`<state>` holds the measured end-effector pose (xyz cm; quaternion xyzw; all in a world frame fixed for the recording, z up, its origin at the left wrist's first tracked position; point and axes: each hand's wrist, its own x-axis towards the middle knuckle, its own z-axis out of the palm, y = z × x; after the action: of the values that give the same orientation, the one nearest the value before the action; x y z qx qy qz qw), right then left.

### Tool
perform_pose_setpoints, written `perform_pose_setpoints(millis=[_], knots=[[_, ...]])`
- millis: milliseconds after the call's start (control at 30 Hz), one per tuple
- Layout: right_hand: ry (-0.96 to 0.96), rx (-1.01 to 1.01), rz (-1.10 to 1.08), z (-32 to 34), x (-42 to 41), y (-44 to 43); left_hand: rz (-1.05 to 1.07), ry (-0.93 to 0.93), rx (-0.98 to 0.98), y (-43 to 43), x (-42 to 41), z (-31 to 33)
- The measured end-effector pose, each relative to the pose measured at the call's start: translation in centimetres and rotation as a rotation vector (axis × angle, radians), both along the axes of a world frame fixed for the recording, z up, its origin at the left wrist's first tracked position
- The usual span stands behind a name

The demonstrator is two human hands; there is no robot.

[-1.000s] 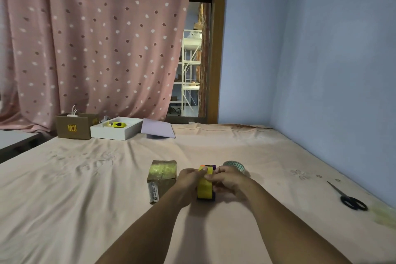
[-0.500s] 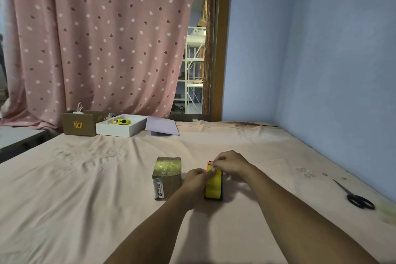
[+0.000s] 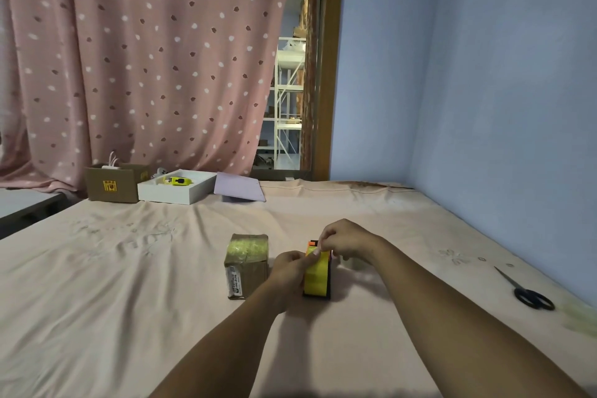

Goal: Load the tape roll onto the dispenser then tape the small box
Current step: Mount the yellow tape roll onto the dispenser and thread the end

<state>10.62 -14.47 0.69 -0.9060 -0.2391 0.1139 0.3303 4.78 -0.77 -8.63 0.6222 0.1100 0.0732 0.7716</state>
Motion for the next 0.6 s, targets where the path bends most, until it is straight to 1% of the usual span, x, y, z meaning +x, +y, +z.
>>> perform_pose_setpoints(millis=[133, 333, 467, 600], knots=[[-0.005, 0.006, -0.006, 0.0, 0.1, 0.1, -0.004, 0.005, 0.017, 0.2, 0.1, -0.1], [-0.088, 0.008, -0.049, -0.9, 0.5, 0.3, -0.029, 0.026, 0.04, 0.3, 0.7, -0.1], [-0.121, 0.028, -0.005, -1.0, 0.1, 0.5, -0.016, 0.021, 0.08, 0.7, 1.2, -0.3], [-0.088, 0.047, 0.039, -0.7, 0.1, 0.1, -0.032, 0.034, 0.077, 0.8, 1.3, -0.2]])
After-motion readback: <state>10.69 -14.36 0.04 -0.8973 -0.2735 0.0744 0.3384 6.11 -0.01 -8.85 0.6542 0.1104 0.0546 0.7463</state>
